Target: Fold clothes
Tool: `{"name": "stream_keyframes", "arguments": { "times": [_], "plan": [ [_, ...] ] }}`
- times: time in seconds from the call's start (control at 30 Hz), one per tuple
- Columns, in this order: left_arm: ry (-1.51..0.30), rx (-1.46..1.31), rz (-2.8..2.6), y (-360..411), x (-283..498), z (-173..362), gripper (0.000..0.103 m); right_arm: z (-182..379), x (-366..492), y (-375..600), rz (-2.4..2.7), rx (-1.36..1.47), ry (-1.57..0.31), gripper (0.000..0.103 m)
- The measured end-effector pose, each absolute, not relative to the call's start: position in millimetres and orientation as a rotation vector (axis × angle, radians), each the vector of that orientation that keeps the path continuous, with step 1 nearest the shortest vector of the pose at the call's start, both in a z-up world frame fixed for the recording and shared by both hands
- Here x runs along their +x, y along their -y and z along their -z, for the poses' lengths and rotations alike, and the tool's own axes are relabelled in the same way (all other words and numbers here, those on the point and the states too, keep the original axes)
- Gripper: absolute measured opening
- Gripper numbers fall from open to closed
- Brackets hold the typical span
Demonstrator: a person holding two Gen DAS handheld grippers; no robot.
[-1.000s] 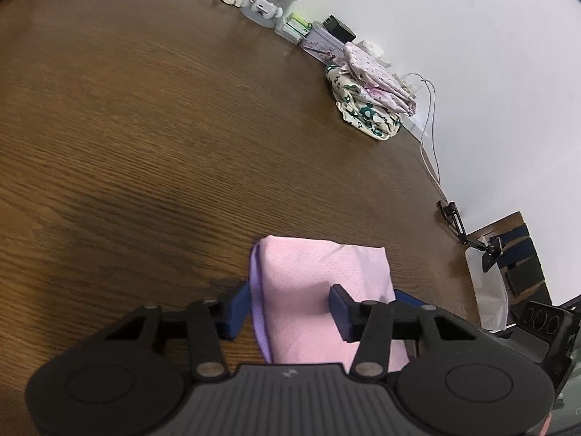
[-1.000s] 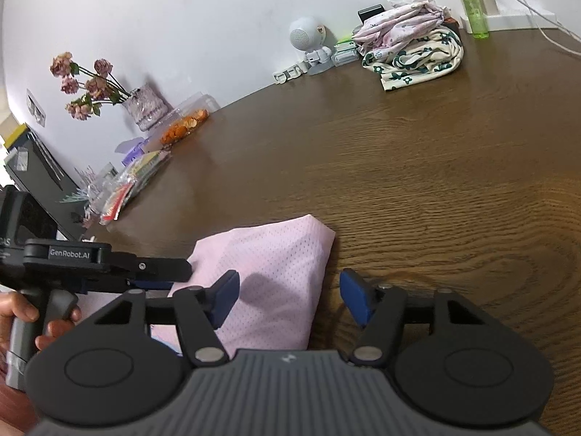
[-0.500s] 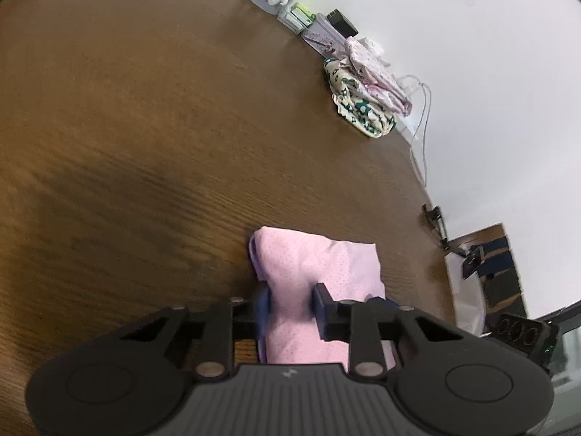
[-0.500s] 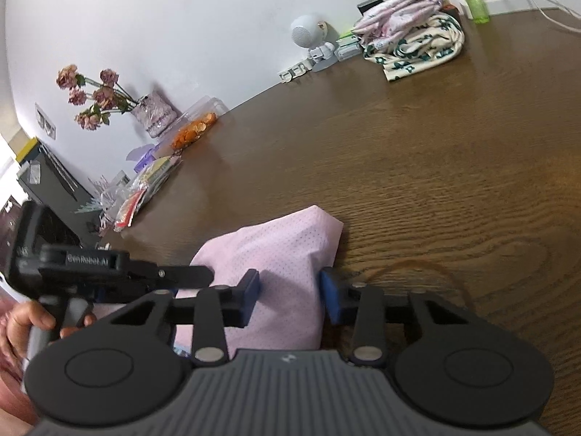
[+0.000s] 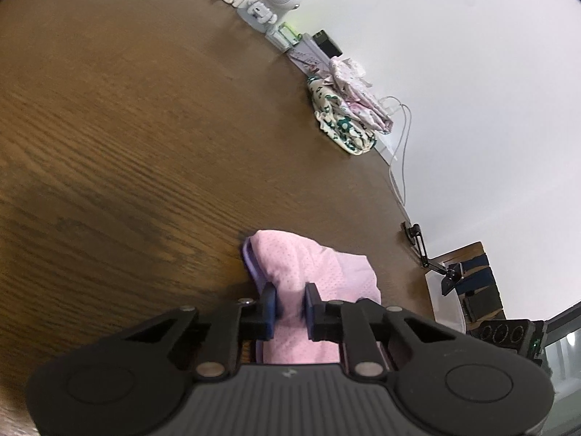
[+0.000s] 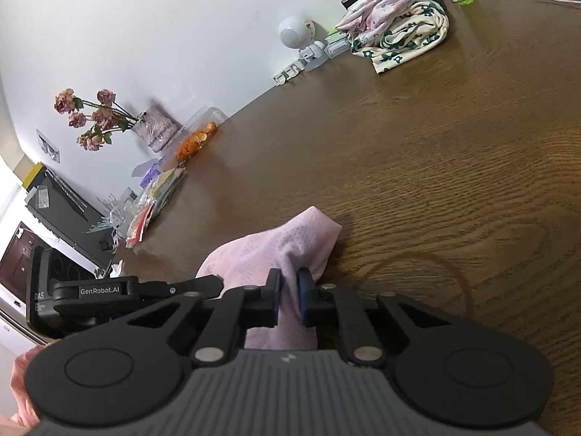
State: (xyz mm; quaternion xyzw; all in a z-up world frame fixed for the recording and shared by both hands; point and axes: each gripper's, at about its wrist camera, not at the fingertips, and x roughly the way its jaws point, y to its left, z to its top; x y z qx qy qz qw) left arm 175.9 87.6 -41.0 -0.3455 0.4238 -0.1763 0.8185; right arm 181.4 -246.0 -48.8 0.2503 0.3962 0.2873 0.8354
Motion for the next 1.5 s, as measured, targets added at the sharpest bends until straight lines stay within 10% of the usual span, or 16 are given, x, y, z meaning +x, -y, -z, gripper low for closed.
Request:
{"name": "stream_keyframes", "arguments": {
  "times": [0.63,0.77,0.93,1.1,1.5],
  "plan": [
    [-0.901,-0.714,0.398,-80.1,177.4,33.1,0.021,45.9,181.2,256.5,-0.531,0.432,-0.823,0.009],
    [-0.912,-0.715,0.377,-81.0,178.3,34.4,0.021,29.4,169.6,253.4,-0.51,0.327,-0.745,0.033],
    [-0.89,-0.717,0.338,-94.7,168.6,30.5,0.054,-9.7,128.8,223.1,-0.626,0.097,-0.588,0.04],
    [-0.833,-0.677,0.277,-110.4,153.1,17.3,0.065,-10.7,98.2,150.0,-0.768,-0.217,-0.576,0.053],
    [-0.811,-0.697,0.311,-122.5,128.2,18.4,0.066,33.4,81.0,93.8,-0.634,-0.517,-0.614,0.049]
  ]
}}
